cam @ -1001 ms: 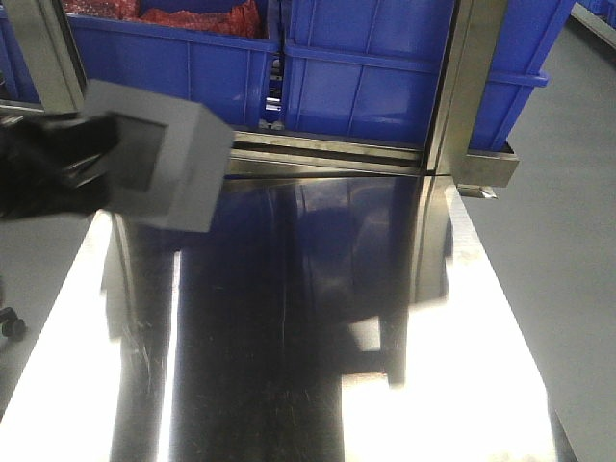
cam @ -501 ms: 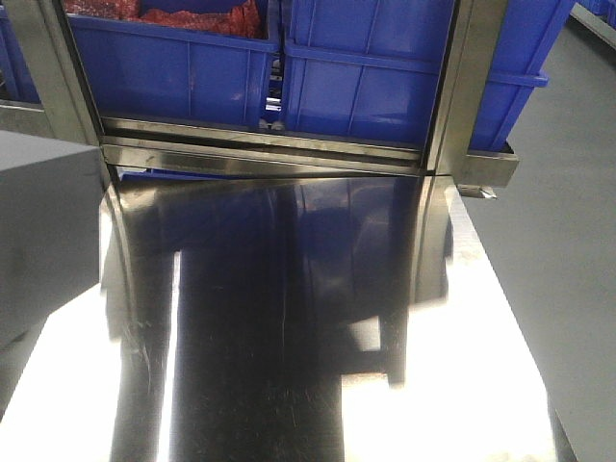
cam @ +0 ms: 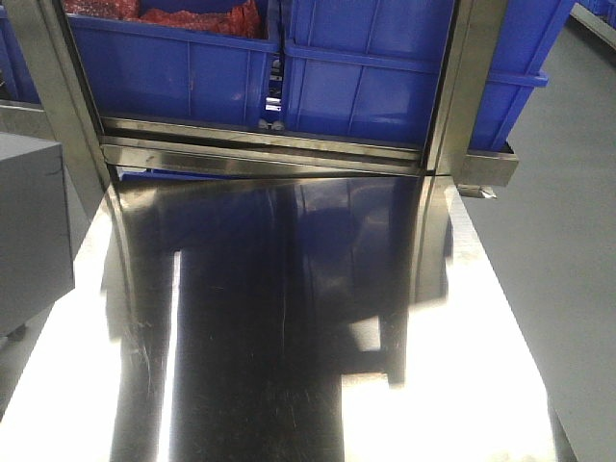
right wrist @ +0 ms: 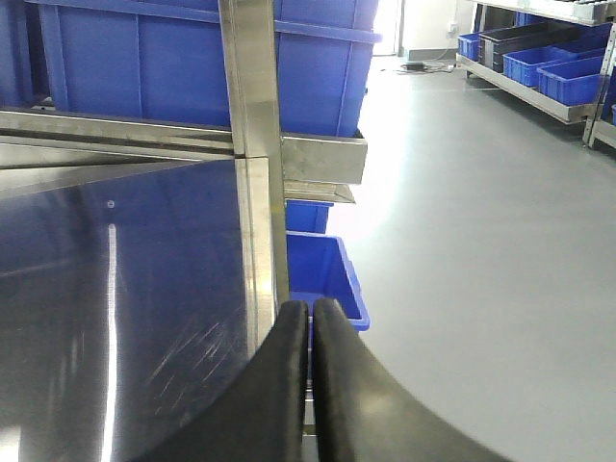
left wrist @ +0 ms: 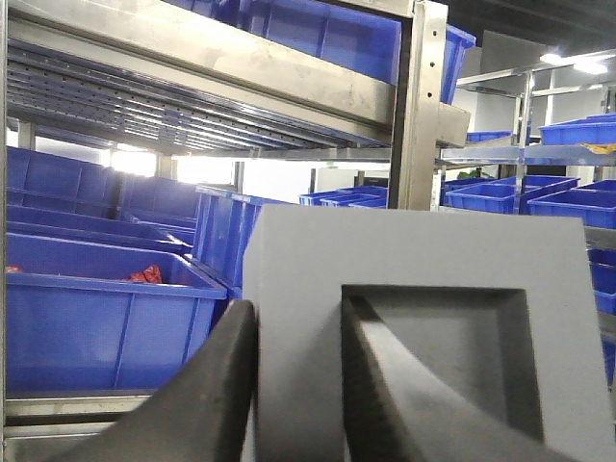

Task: Sort gray base to blue bin
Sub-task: 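Drive the base away from the table holding the block in the left gripper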

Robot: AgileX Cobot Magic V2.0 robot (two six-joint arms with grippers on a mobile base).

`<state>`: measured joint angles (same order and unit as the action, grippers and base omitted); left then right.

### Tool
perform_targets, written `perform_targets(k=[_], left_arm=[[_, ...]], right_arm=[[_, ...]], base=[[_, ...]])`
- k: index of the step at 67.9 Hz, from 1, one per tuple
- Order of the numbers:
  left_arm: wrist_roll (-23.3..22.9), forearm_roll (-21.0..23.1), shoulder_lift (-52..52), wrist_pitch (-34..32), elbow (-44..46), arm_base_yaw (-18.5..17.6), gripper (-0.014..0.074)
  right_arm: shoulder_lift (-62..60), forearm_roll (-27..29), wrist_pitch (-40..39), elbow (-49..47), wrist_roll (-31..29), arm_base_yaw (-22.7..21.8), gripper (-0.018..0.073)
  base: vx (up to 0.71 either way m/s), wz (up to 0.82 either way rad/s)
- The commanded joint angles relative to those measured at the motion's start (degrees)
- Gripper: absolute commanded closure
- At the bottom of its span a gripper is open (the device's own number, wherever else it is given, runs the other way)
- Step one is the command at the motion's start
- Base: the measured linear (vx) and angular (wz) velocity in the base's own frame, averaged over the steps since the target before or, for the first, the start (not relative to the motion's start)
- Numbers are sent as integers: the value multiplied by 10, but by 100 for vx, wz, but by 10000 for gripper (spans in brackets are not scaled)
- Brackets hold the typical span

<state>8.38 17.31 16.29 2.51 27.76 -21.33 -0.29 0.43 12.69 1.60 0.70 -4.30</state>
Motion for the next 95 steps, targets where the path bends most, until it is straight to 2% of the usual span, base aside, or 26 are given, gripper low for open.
perform_targets(k=[1, 65, 95], left_arm=[[-3, 8, 4, -57, 16, -3, 593], [-3, 8, 4, -54, 16, -3, 593], [-3, 8, 4, -51, 16, -3, 593]], right_arm=[[10, -4, -42, 1, -7, -3, 564], [10, -4, -42, 1, -7, -3, 564], [10, -4, -42, 1, -7, -3, 564]], base=[[0, 0], [0, -1], [-9, -44]])
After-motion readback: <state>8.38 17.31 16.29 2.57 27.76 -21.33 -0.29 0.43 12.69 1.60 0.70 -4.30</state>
